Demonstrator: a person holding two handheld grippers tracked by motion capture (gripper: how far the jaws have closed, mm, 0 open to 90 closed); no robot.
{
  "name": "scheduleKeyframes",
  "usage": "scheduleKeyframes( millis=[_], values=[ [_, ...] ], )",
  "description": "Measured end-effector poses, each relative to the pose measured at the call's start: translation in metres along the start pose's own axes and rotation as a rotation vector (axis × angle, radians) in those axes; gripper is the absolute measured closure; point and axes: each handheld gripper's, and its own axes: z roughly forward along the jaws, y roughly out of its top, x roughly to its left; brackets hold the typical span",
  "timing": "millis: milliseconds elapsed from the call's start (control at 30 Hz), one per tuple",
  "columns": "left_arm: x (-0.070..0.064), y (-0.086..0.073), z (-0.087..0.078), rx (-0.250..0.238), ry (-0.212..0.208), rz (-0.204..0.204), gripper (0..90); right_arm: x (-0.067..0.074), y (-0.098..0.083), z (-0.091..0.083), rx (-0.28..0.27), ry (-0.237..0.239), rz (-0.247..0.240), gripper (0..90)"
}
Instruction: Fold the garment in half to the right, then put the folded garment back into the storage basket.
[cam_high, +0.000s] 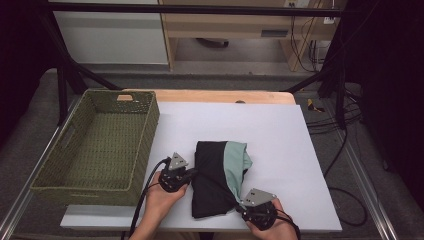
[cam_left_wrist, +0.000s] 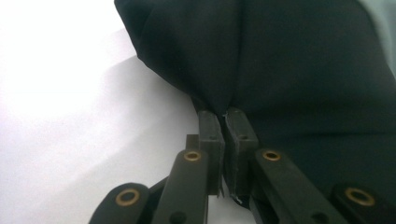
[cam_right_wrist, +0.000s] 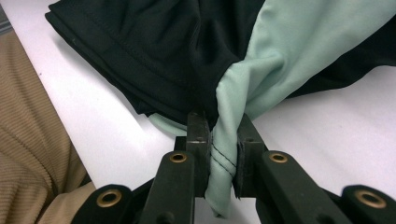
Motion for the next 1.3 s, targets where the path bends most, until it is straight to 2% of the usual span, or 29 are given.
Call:
scheduleKeyframes(
  millis=[300,367,467,633,800,1000,1067,1300],
  values=[
    [-0.003,0.001,-0.002,0.001,-0.009,0.002,85.1,0.000,-0.003,-0.003,-0.003,-0.011,-0.003,80.5],
    [-0.003,0.003,-0.003,-0.010,0.003,0.010,83.0,0.000,-0.004,-0.003,-0.001,-0.011,-0.001,80.5],
    [-0.002,0.011,-0.008,-0.046,0.035,0.028,74.3,0.000,-0.004,-0.003,0.000,-0.012,-0.002,80.5],
    [0.006,0.032,-0.015,-0.084,0.092,0.045,57.4,0.000,-0.005,-0.002,-0.002,-0.010,0.001,80.5],
    [0.014,0.050,-0.013,-0.110,0.116,0.048,44.7,-0.001,-0.005,-0.002,-0.005,-0.011,-0.002,80.4],
    [0.023,0.062,-0.005,-0.119,0.124,0.016,29.8,-0.001,-0.006,-0.002,-0.008,-0.009,-0.003,80.4],
    [0.027,0.065,-0.003,-0.130,0.138,0.003,25.7,-0.001,-0.006,-0.002,-0.008,-0.009,-0.004,80.4],
    [0.035,0.071,0.008,-0.111,0.128,-0.044,22.8,-0.001,-0.006,-0.002,-0.007,-0.013,-0.006,80.3]
  ],
)
